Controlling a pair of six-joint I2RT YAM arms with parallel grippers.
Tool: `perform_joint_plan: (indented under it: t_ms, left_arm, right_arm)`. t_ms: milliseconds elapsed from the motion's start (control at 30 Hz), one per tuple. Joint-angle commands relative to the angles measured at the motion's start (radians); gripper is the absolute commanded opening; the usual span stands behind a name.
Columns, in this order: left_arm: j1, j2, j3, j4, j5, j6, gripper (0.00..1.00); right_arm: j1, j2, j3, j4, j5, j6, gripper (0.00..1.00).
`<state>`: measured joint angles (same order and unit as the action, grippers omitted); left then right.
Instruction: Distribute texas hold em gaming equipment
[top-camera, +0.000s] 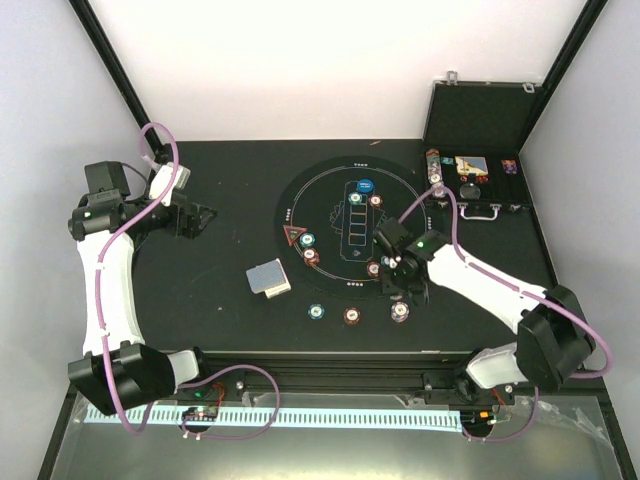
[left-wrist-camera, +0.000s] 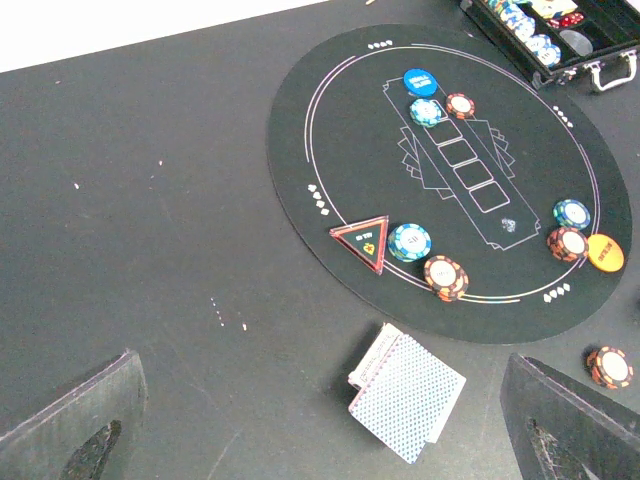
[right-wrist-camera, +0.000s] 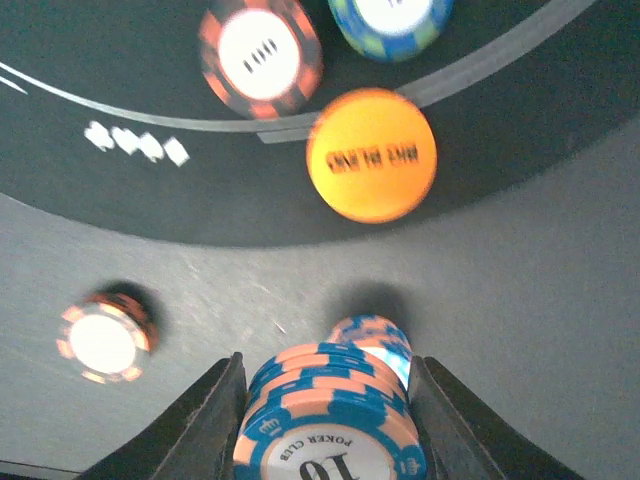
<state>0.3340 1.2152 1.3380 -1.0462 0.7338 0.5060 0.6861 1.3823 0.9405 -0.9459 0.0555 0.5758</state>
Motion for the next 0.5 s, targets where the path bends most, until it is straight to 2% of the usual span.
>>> perform_joint_plan:
  t_ms: [0, 167, 467]
  left_arm:
    - [0.008, -0.012, 0.007, 0.009, 0.02, 0.016, 0.99]
    - [0.008, -0.013, -0.002, 0.006, 0.014, 0.015, 0.99]
    - [0.009, -0.017, -0.01, 0.007, 0.025, 0.009, 0.99]
  right_arm:
    - [0.008, 0.085, 0.173, -0.01, 0.033, -0.046, 0.31]
    - [0.007, 0.334, 0.477, -0.015, 0.042, -0.104, 0.31]
    - [0.009, 0.893, 1.183, -0.165, 0.065, -0.182, 0.3]
